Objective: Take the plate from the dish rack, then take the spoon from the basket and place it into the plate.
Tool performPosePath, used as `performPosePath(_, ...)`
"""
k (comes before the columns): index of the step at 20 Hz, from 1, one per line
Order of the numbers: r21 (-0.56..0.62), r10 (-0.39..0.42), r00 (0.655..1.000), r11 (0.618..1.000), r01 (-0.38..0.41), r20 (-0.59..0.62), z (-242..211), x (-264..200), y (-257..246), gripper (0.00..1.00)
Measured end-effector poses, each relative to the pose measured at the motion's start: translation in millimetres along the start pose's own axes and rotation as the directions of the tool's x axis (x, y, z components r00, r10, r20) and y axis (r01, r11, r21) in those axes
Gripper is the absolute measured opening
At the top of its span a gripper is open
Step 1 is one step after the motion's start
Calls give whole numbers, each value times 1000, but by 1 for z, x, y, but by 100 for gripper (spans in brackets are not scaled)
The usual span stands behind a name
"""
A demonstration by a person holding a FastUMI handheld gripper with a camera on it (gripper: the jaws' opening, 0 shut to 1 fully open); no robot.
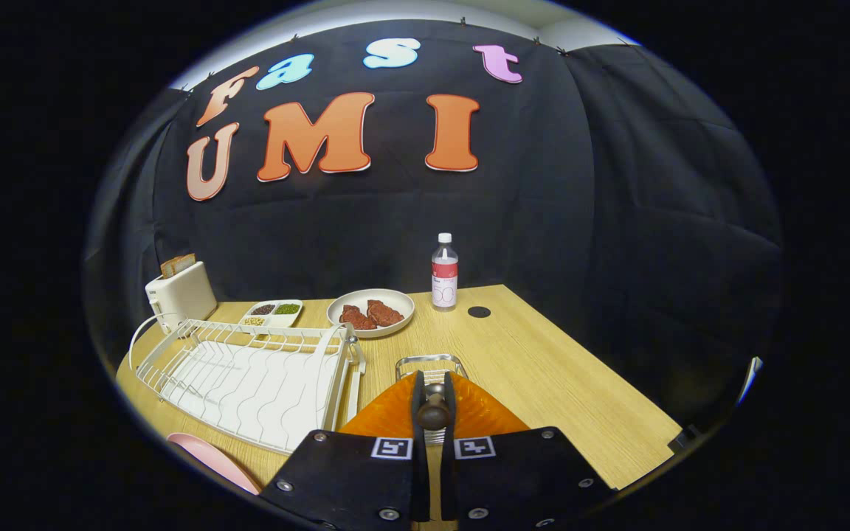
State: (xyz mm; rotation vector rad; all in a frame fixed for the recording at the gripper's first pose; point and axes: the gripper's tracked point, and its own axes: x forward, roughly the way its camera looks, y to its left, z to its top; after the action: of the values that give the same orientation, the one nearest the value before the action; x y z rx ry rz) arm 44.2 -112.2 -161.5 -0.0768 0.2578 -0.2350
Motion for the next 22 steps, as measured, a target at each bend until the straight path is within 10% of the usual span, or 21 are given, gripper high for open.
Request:
performPosePath(11,-32,21,998,999,-19,66,20,-110,59,6)
performPosePath(22,-48,209,978,977,-208,10,-34,-179,189,6)
